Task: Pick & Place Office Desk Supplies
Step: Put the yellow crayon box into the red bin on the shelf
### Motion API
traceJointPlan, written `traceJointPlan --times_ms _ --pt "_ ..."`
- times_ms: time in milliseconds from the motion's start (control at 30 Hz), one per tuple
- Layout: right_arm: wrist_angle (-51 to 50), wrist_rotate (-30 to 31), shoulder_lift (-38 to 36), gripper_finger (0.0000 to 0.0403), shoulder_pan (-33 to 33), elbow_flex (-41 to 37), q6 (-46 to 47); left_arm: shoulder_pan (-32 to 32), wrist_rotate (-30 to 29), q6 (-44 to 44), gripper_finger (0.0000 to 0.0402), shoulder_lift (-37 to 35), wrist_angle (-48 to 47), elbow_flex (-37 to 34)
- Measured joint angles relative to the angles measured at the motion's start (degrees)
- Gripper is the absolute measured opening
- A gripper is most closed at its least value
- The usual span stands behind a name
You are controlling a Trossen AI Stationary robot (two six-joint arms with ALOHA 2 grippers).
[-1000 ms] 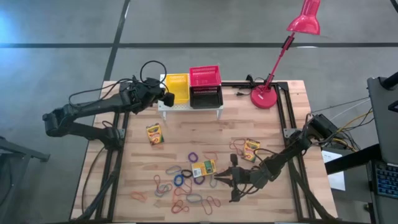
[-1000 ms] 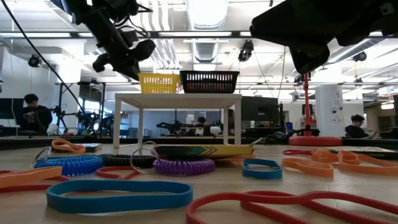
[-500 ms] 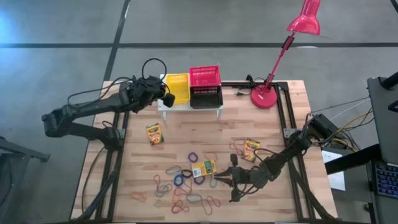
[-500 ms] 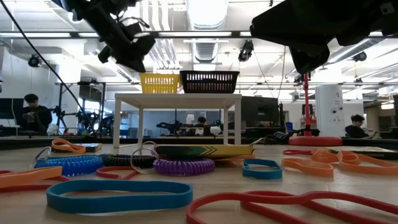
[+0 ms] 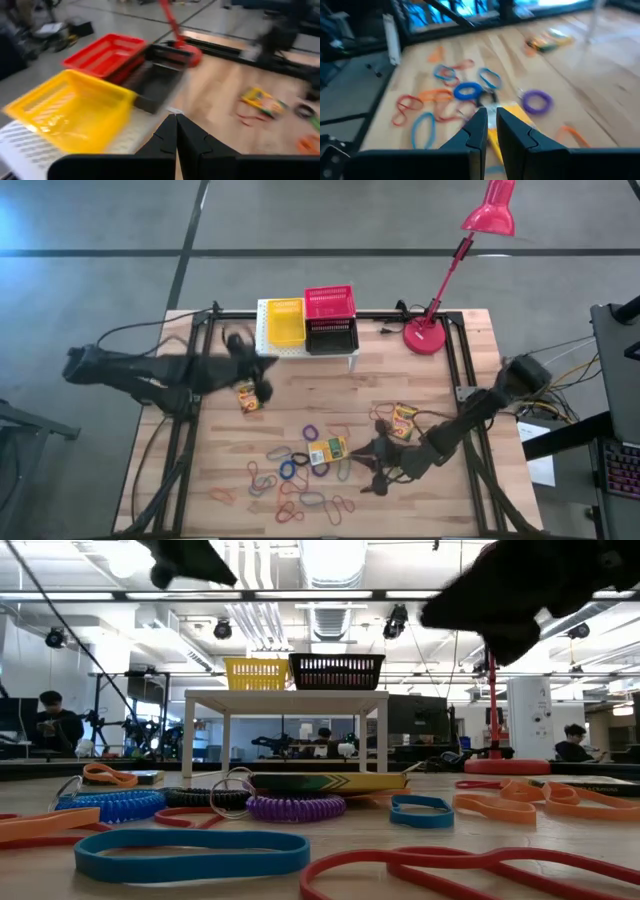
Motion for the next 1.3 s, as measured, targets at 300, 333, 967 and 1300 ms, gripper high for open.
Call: traceJointPlan --times_ms 300,333,967,1300 --pt "-40.0 -0.3 -14.6 0.0041 0.0 -1.2 23.6 -22.9 -13.7 -14.3 0.0002 12.8 0.4 0.0" --pt "-39.4 -1.1 -14.7 0.0046 0.0 -1.7 23.5 -23.9 -13.6 -15.9 0.0002 14.8 0.5 0.0" --pt "-23.5 -17.7 8.1 0.0182 -11.1 7.3 -32.4 -21.7 0.6 -21.2 0.0013 38.3 16.5 0.0" --pt "-29.3 -15.0 14.2 0.0182 -11.0 16.0 -68.0 -21.0 1.3 -21.2 0.0014 37.5 16.5 0.0"
